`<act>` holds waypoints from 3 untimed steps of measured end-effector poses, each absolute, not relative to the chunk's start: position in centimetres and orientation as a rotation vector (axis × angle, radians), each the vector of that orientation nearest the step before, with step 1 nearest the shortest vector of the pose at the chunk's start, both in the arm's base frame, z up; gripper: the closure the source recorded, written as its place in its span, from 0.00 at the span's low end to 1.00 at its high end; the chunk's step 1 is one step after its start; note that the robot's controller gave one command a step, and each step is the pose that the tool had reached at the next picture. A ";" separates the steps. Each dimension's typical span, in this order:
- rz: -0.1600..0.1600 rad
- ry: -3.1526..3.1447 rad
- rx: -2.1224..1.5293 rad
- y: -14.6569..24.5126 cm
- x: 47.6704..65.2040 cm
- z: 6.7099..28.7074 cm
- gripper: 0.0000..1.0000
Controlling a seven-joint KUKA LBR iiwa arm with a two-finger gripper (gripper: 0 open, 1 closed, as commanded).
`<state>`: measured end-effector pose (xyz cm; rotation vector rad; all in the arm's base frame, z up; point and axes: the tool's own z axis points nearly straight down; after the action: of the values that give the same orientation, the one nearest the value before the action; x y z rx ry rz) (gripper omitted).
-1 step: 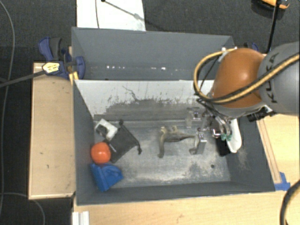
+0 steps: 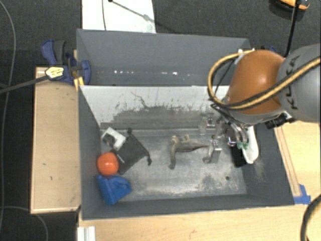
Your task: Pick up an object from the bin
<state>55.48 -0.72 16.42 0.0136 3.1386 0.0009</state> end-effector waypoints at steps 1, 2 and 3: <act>0.002 3.134 0.020 -0.9 56.5 11.6 0.00; 0.001 3.136 -0.019 -1.6 56.3 7.3 0.00; 0.002 3.124 0.082 -0.1 57.3 7.2 1.00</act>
Offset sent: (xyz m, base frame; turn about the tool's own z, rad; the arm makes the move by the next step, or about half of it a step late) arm 0.0067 -0.0099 -0.0940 -0.0244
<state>57.33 -0.06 7.18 0.0820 3.1241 0.0022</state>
